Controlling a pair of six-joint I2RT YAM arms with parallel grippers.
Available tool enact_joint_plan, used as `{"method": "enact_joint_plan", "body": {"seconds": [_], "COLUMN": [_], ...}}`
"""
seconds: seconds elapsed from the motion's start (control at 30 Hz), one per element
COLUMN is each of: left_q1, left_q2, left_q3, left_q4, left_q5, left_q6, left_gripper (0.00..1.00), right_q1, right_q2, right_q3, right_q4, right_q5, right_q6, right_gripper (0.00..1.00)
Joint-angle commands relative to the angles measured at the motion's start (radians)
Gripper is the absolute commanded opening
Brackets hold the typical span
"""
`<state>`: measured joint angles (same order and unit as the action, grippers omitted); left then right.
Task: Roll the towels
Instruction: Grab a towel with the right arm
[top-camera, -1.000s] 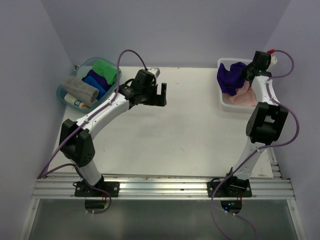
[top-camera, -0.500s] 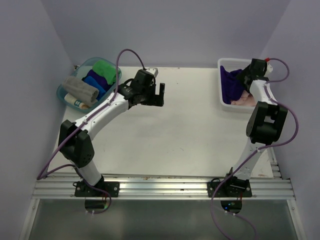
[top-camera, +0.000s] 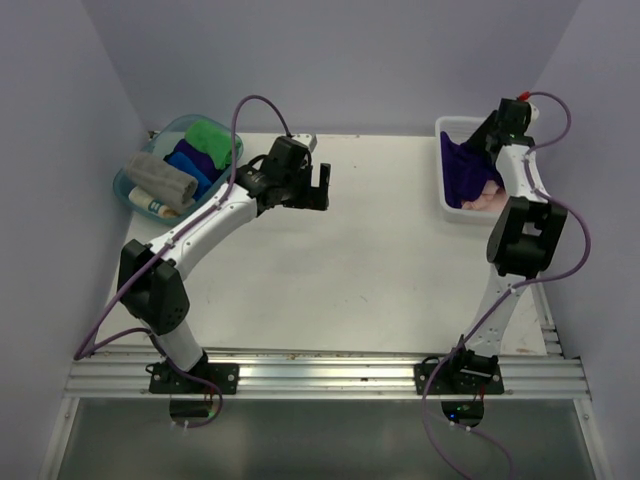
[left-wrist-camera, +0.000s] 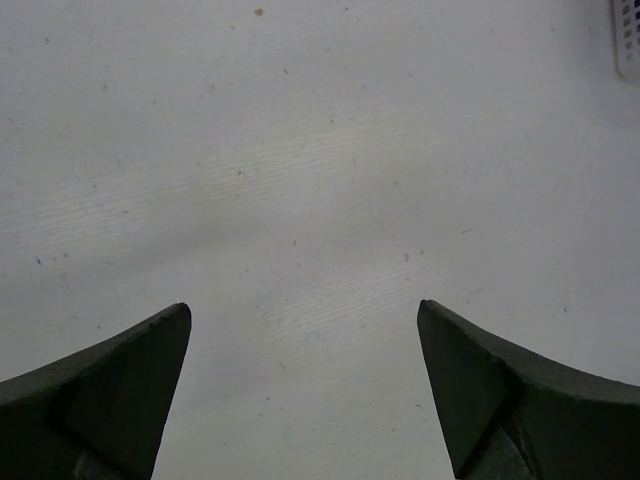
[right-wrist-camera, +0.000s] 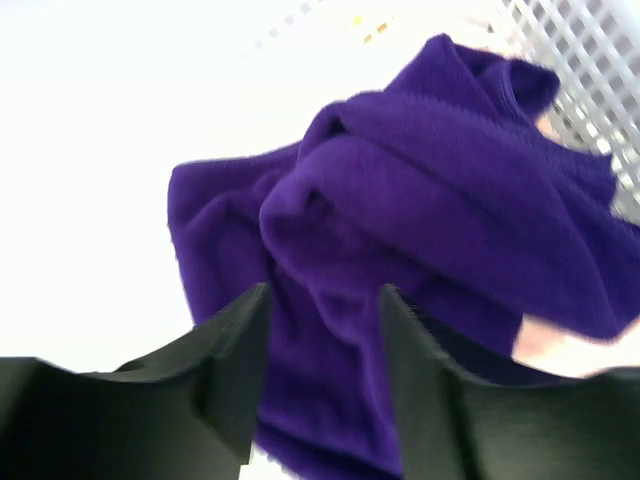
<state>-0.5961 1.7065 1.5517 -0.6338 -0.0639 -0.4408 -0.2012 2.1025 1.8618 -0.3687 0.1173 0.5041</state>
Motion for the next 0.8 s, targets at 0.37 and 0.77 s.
{"method": "enact_joint_plan", "body": {"seconds": [0.37, 0.77], "left_q1": [-0.001, -0.001], "left_q2": [0.001, -0.019], "left_q3": [0.038, 0.019], "left_q4": [0.0, 0.003], "left_q5": [-0.002, -0.011], "left_q6": [0.02, 0.024], "left_gripper": [0.99, 0.99], "right_q1": [-0.001, -0.001], "right_q2": [0.074, -0.353], "right_q3": [0.116, -0.009], "right_q4": [-0.09, 0.028], "right_q5": [0.013, -0.073], "right_q6": [-0.027, 0.002], "right_gripper": [0.0, 0.0]}}
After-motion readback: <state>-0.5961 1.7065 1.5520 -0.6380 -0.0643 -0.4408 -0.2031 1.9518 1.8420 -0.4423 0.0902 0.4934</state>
